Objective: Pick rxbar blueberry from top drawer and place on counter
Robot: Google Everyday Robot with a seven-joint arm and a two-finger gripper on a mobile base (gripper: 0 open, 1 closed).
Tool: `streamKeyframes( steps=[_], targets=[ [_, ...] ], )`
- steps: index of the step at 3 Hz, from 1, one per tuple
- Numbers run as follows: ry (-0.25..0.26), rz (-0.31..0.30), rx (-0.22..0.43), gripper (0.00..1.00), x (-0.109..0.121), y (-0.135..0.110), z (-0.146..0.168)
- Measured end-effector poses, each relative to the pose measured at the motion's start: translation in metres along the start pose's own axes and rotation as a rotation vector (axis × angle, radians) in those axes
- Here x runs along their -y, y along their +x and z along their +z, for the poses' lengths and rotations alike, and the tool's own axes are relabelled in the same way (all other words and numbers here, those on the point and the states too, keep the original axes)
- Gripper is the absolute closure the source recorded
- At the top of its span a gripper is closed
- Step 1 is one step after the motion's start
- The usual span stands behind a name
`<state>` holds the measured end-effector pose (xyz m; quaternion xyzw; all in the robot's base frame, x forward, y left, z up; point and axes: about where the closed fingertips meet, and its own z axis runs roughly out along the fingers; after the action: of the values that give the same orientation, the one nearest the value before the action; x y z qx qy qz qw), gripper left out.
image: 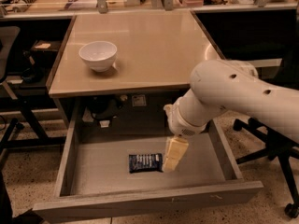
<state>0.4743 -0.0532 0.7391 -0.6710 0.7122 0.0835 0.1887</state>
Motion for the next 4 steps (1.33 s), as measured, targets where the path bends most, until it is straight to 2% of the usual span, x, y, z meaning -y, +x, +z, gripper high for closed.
streamKeyframes(
  steps=[2, 3, 4],
  targets=[
    [-0.009, -0.008, 0.018, 0.00, -0.005, -0.001, 0.014],
    [0.008, 0.007, 0.037, 0.00, -0.005, -0.001, 0.034],
    [0.021, 0.012, 0.070, 0.00, 0.006, -0.008, 0.065]
  ],
)
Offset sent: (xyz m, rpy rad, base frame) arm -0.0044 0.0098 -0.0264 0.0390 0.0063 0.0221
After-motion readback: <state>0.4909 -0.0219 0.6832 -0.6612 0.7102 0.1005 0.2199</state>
